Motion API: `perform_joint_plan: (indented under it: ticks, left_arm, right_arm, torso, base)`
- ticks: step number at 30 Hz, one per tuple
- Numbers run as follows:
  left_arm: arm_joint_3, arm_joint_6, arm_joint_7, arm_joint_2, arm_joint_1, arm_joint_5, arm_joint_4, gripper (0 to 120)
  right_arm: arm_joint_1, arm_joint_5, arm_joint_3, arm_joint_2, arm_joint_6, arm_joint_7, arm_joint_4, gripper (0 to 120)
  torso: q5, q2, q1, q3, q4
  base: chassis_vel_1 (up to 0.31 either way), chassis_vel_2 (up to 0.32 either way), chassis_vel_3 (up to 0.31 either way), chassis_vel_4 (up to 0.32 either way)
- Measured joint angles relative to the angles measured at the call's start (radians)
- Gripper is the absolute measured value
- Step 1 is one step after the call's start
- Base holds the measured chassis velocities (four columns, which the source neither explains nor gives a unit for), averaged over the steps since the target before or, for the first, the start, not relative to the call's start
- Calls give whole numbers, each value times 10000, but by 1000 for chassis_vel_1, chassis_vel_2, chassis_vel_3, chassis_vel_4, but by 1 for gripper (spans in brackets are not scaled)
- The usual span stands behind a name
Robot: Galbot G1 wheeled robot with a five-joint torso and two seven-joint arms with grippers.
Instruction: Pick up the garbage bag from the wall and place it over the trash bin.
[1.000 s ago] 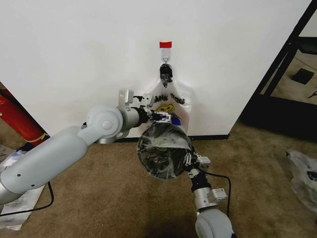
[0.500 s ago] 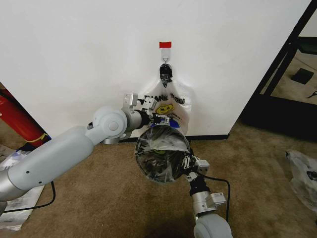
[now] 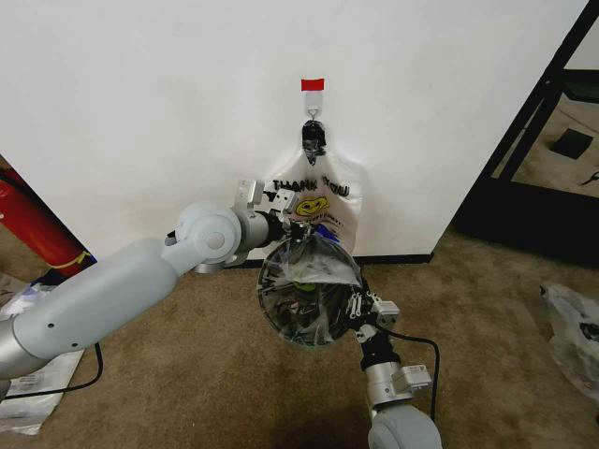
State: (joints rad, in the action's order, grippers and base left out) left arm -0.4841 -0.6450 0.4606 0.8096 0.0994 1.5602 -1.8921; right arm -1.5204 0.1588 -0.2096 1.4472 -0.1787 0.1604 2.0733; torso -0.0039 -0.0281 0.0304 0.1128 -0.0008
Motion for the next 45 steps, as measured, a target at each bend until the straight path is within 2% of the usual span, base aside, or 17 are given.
perform_joint_plan:
  ticks: [7,13,20,40,41,45]
  left_arm:
    - [-297,36,-53,263,-204,-363,366,0]
    - [-883,21,-39,838,-517,-760,938,0]
    - [-1431,-2,-22,1222,-528,-1068,1295,0]
    - [-1961,-90,-16,1826,-787,-1263,1326,0]
    - [-1923,-81,-26,1990,-742,-1428,1437,8]
    - [-1505,159,22,2149,-737,-1437,1356,22]
  right_arm:
    - [-41,-200,83,-35,-116,-46,-22,2]
    - [-130,-541,170,-109,-269,-173,-43,2]
    - [-229,-785,249,-116,-341,-267,40,2]
    - [-209,-1016,490,63,-389,-281,-160,2]
    - [-253,-1045,527,96,-410,-283,-149,2]
    - [-295,-1047,544,115,-441,-284,-160,2]
  torso:
    - [0,0,0,0,-1]
    - [1,0,0,0,-2]
    - [0,0,0,0,-1]
    - [0,0,0,1,0]
    - [0,0,0,1,-1]
    - [-1,0,0,0,-2]
  base:
    - [0,0,0,0]
    - [0,0,0,0]
    - [0,0,0,0]
    - [0,0,0,0]
    - [0,0,0,0]
    - [0,0,0,0]
